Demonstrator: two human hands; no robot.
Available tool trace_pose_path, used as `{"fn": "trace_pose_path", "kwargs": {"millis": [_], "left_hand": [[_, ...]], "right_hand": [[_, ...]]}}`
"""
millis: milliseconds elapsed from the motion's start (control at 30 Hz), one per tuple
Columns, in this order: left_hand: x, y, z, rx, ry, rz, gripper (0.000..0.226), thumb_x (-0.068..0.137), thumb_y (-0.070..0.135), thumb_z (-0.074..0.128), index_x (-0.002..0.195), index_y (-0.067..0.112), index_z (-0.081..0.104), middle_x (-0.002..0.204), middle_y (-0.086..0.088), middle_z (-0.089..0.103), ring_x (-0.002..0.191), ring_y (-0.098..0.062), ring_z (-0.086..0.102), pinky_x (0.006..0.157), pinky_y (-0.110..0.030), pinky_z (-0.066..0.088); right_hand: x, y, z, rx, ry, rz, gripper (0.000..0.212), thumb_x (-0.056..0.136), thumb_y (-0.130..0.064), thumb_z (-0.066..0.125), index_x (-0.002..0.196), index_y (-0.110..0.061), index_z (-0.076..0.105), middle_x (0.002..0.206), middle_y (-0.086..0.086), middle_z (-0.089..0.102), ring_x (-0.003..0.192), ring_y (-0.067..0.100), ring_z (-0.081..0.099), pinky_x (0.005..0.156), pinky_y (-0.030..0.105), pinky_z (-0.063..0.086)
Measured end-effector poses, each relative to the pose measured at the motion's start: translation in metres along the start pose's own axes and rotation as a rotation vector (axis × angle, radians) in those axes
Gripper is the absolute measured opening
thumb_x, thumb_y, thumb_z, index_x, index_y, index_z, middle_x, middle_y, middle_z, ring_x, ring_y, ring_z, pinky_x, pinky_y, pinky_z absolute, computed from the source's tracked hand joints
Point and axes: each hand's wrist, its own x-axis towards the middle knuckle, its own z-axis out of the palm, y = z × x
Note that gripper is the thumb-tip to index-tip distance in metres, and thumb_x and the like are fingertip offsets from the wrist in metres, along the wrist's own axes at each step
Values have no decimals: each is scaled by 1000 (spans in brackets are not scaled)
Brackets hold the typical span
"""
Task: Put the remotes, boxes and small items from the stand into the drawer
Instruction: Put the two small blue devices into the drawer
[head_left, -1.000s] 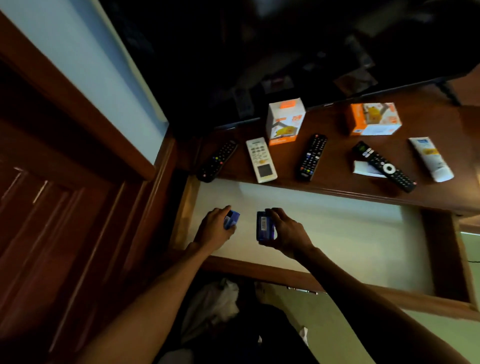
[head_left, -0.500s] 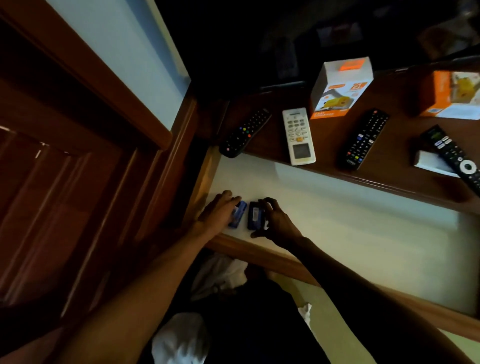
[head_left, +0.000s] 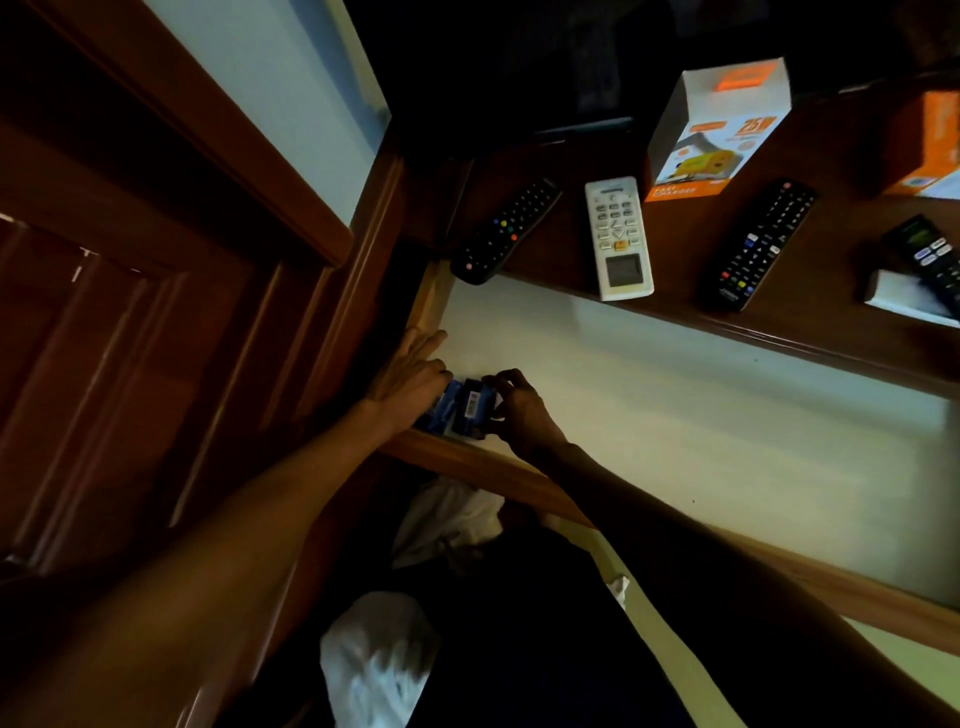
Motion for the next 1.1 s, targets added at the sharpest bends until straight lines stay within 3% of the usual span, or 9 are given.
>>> {"fn": "trace_pose_path", "kwargs": {"millis": [133, 200, 267, 400, 533, 667, 800, 1000, 1100], "left_hand": [[-4, -11, 9, -83, 80, 49, 32, 90, 12, 55, 120, 13, 65, 129, -6, 64, 146, -31, 22, 116, -43, 11], [-6, -17, 15, -206, 167, 68, 36, 86, 3, 60, 121, 6, 64, 129, -9, 63, 144, -32, 29, 117, -43, 18], [-9, -19, 10, -375, 230, 31, 43, 81, -3, 65, 123, 2, 62, 132, -13, 60, 140, -31, 37, 116, -38, 23], [-18, -17, -6, -681, 335, -140, 49, 82, -1, 69, 129, 5, 58, 137, -12, 55, 133, -24, 44, 110, -23, 25], [-31, -14, -14, -814, 325, -230, 49, 83, 3, 70, 130, 10, 59, 133, -11, 58, 122, -24, 53, 105, -31, 41], [-40, -8, -35, -994, 354, -284, 43, 87, 11, 69, 129, 13, 60, 122, -9, 65, 107, -22, 63, 92, -38, 55], [-33, 6, -79, -1083, 437, -217, 36, 89, 27, 67, 123, 16, 64, 98, 3, 66, 83, -16, 65, 75, -41, 59], [17, 36, -173, -1033, 639, -80, 33, 92, 34, 63, 121, 18, 65, 103, 3, 70, 82, -11, 65, 70, -25, 55], [60, 52, -211, -951, 749, -10, 38, 88, 31, 66, 123, 16, 63, 116, -5, 65, 100, -22, 62, 86, -31, 49]], "right_hand": [[2, -8, 12, 34, 32, 12, 67, 73, -6, 80, 133, -5, 50, 131, 16, 46, 100, 33, 61, 78, 28, 55], [4, -13, 16, 40, 47, 22, 61, 75, -6, 77, 130, -6, 51, 129, 16, 47, 103, 33, 59, 77, 26, 51], [6, -18, 18, 55, 54, 51, 52, 79, -7, 73, 127, -7, 53, 127, 17, 48, 104, 33, 57, 77, 27, 49], [11, -23, 16, 30, 24, 40, 56, 72, -11, 80, 120, -6, 52, 122, 17, 50, 102, 32, 57, 74, 25, 44], [8, -24, 12, -2, -5, 47, 61, 71, -14, 82, 124, -8, 51, 125, 16, 48, 104, 33, 58, 77, 29, 49], [-16, -28, -19, -100, -34, -7, 77, 71, -35, 83, 136, -16, 45, 138, 10, 44, 101, 32, 63, 83, 44, 54], [-48, -30, -79, -177, 54, -18, 56, 76, -45, 77, 122, -20, 56, 128, 5, 55, 87, 22, 66, 76, 37, 52], [-99, -23, -180, -157, 324, 16, 43, 79, -45, 73, 113, -23, 60, 116, -6, 66, 78, 15, 67, 72, 36, 54], [-118, -7, -228, -119, 483, 50, 34, 77, -45, 74, 103, -25, 63, 104, -4, 72, 82, 20, 69, 72, 35, 55]]}}
